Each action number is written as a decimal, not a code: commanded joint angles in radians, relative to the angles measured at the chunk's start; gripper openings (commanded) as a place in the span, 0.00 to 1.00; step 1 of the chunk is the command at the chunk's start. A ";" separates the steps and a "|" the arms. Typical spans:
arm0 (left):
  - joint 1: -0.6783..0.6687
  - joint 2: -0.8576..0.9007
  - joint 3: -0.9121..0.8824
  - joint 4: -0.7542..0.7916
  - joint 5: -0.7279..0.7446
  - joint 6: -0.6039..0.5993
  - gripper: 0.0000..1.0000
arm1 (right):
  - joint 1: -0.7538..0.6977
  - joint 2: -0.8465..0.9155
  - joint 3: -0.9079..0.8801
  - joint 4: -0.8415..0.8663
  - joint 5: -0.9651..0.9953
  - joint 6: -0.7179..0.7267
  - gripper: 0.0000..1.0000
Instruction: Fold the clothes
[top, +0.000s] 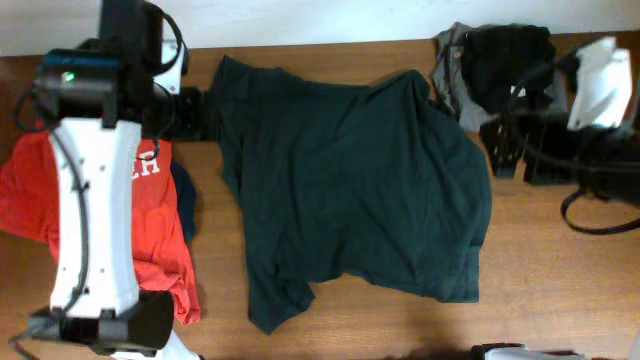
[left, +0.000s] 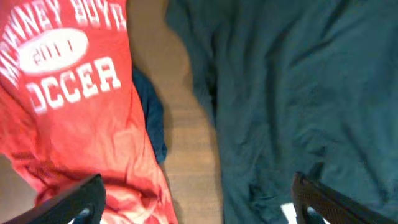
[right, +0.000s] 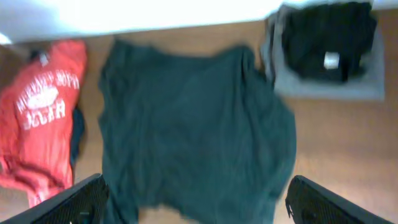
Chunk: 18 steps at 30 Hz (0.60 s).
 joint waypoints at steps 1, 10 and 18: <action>0.038 0.016 -0.250 0.118 0.034 -0.035 0.92 | -0.001 0.014 -0.152 -0.006 0.019 -0.014 0.96; 0.077 0.016 -0.752 0.657 0.164 -0.034 0.50 | -0.001 0.019 -0.332 0.066 0.016 -0.019 0.90; 0.087 0.016 -1.060 1.043 0.293 -0.036 0.30 | -0.001 0.019 -0.379 0.097 0.016 -0.019 0.87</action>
